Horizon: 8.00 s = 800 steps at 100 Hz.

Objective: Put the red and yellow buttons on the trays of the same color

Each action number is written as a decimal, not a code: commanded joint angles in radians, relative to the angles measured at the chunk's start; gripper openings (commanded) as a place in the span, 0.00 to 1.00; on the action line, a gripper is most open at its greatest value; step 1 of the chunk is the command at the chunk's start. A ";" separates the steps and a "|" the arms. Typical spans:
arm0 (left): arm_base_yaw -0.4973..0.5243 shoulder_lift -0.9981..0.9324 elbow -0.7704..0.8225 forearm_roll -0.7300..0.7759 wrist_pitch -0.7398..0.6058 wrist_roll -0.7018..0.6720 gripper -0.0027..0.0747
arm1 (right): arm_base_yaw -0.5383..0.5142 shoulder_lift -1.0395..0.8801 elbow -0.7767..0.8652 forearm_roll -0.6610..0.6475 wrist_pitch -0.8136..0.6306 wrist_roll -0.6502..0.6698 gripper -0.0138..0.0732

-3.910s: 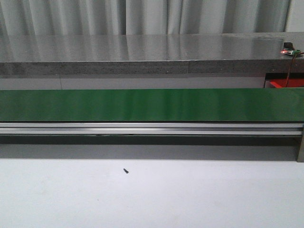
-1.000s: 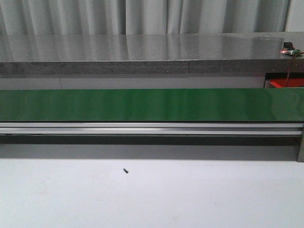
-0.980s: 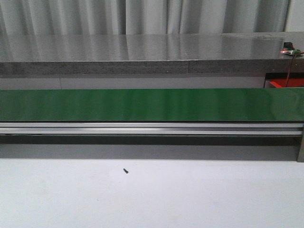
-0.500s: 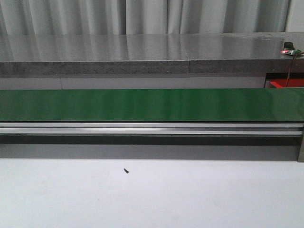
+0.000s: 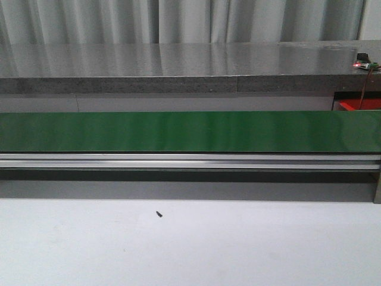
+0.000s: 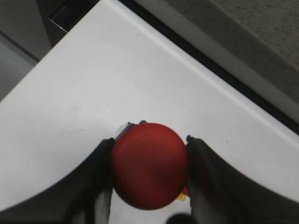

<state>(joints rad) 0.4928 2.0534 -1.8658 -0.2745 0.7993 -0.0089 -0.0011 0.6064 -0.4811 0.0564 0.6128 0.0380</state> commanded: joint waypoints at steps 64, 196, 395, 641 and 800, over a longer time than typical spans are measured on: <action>-0.119 -0.491 0.348 -0.039 0.038 0.105 0.24 | -0.006 -0.001 -0.026 -0.008 -0.068 -0.009 0.08; -0.275 -0.513 0.634 -0.054 -0.175 0.107 0.83 | -0.006 -0.001 -0.026 -0.008 -0.068 -0.009 0.08; -0.126 0.079 0.155 0.017 -0.302 -0.076 0.81 | -0.006 -0.001 -0.026 -0.008 -0.068 -0.009 0.08; -0.318 -0.443 0.736 0.165 -0.408 0.026 0.31 | -0.006 -0.001 -0.026 -0.008 -0.068 -0.009 0.08; -0.464 -0.973 0.780 0.164 0.019 0.075 0.01 | -0.006 -0.001 -0.026 -0.008 -0.068 -0.009 0.08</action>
<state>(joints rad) 0.0356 1.1508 -1.0883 -0.0945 0.8376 0.0514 -0.0011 0.6064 -0.4811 0.0548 0.6128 0.0380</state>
